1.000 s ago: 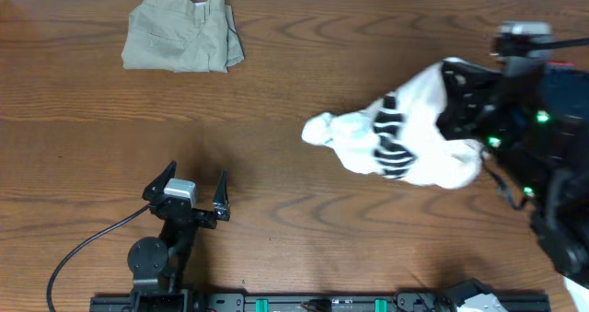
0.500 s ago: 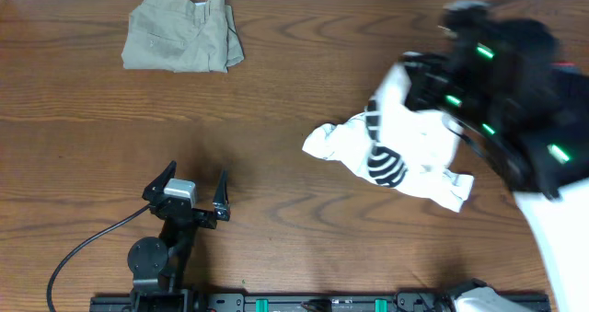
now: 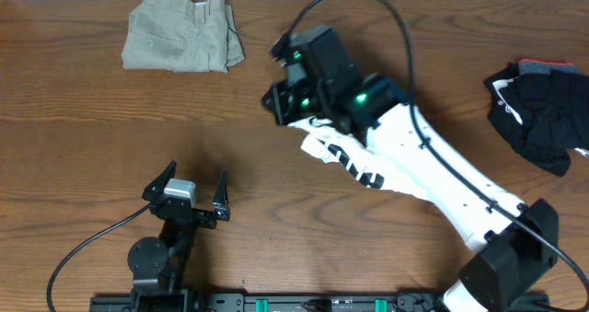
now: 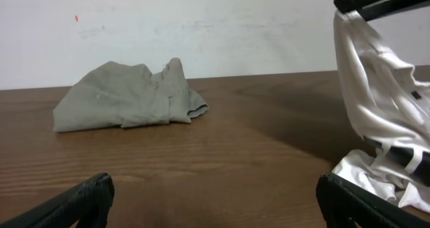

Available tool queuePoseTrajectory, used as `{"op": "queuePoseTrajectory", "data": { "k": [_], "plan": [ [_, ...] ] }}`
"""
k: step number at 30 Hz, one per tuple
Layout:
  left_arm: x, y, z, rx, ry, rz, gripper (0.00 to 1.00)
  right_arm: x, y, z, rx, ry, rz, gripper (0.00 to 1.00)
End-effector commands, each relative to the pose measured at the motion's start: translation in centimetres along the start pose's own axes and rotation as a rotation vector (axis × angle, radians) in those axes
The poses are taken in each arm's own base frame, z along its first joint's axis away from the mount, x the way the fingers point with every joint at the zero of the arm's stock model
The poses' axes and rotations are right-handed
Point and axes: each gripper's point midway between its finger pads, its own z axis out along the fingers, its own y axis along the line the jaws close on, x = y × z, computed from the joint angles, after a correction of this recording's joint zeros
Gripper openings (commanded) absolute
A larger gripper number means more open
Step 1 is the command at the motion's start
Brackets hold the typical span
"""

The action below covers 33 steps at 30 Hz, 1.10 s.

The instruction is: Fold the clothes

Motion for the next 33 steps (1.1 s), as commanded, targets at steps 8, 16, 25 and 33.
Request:
{"op": "queuePoseTrajectory", "data": {
  "k": [8, 16, 25, 33],
  "plan": [
    [1.5, 0.0, 0.1, 0.004, 0.044, -0.015, 0.98, -2.9, -6.6, -12.2, 0.285, -0.186, 0.09, 0.76],
    [1.5, 0.0, 0.1, 0.004, 0.044, -0.015, 0.98, 3.6, -14.1, -25.1, 0.572, -0.174, 0.347, 0.99],
    [1.5, 0.0, 0.1, 0.004, 0.044, -0.015, 0.98, 11.5, -17.2, -26.9, 0.692, 0.037, 0.617, 0.99],
    [1.5, 0.0, 0.1, 0.004, 0.043, -0.015, 0.98, 15.3, -20.0, -22.9, 0.72, 0.119, 0.741, 0.99]
  ]
}}
